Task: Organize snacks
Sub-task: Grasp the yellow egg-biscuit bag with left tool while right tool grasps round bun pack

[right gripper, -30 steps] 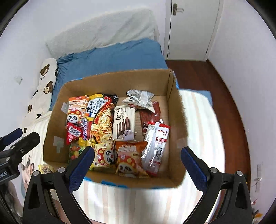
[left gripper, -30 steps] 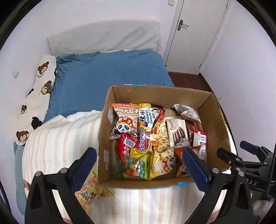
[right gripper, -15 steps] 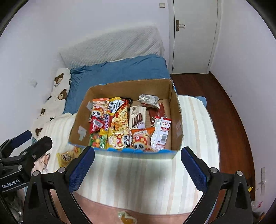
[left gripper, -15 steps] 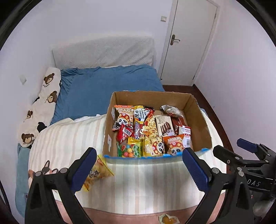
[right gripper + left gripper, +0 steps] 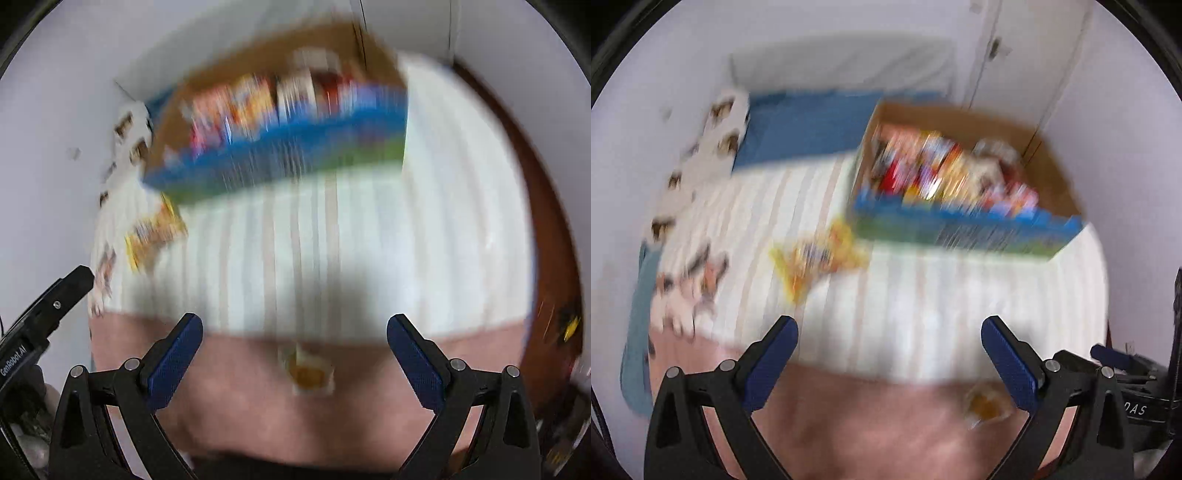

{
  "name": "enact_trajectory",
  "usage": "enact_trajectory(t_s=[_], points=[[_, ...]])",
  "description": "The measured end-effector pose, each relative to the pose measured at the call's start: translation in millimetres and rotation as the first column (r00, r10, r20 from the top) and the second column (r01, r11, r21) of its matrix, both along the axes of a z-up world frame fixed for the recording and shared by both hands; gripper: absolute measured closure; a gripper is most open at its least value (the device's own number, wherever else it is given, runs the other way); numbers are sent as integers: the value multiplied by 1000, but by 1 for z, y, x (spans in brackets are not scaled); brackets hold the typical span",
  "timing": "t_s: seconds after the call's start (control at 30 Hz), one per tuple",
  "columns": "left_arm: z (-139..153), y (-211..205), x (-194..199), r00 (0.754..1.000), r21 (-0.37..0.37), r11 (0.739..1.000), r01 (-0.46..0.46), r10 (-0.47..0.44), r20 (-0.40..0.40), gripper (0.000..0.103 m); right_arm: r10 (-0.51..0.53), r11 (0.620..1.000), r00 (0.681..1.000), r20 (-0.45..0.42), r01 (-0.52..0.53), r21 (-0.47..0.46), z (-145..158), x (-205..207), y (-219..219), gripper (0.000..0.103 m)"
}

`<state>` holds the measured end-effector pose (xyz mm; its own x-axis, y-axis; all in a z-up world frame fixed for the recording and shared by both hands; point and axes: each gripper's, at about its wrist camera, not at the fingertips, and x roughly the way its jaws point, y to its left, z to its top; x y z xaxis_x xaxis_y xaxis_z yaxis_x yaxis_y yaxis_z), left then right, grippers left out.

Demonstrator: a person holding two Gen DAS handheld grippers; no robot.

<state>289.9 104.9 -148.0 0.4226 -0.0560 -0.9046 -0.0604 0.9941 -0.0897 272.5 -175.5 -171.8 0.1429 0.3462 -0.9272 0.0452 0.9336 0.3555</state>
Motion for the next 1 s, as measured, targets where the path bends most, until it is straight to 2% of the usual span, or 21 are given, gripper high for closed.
enact_trajectory(t_s=[0.03,0.13,0.23,0.27,0.3,0.37,0.4,0.43,0.53,0.57,0.67,0.7,0.77,0.87,0.9,1.0], points=[[-14,6,-3,999,4,1000,-16,16,-37,1,-4,1000,998,-62,4,5,-24,-9,3,1],[-44,22,-11,992,19,998,-60,62,-109,1,-16,1000,987,-158,18,10,-71,-25,9,3],[-60,39,-15,982,20,994,-105,107,-153,1,-30,999,975,-219,34,16,-107,-30,15,12],[-63,45,-16,980,15,993,-120,121,-160,1,-25,999,970,-241,32,24,-121,-35,20,19],[-66,53,-14,976,12,990,-141,141,-168,1,-16,1000,968,-251,20,16,-131,-37,25,22],[-69,62,-9,970,4,986,-170,167,-177,1,5,1000,970,-242,-10,-17,-143,-43,37,24],[-69,68,-5,966,-2,982,-189,186,-180,1,20,999,973,-228,-30,-40,-144,-44,42,33],[-69,73,1,962,-16,978,-208,202,-185,1,33,997,976,-215,-46,-57,-143,-45,46,37],[-70,86,27,955,-61,968,-243,227,-191,1,40,999,982,-184,-46,-28,-137,-44,50,46],[-67,87,40,962,-61,972,-229,216,-167,1,42,999,983,-180,-47,-20,-135,-42,51,48],[-62,75,77,989,15,996,-90,91,-119,1,45,999,984,-172,-46,-3,-130,-29,50,53],[-64,67,90,993,78,997,-14,23,-113,1,43,999,984,-174,-44,0,-130,-26,49,53],[-71,55,111,989,172,979,108,-88,-121,1,58,998,981,-183,-60,-4,-127,-11,51,53],[-87,39,133,953,252,925,286,-246,-180,1,76,996,978,-193,-81,-20,-125,8,57,53],[-96,33,140,930,264,900,347,-294,-221,1,70,997,979,-192,-75,-20,-124,12,58,53],[-119,27,150,884,261,863,433,-351,-308,1,63,998,979,-195,-67,-16,-123,20,58,53]])
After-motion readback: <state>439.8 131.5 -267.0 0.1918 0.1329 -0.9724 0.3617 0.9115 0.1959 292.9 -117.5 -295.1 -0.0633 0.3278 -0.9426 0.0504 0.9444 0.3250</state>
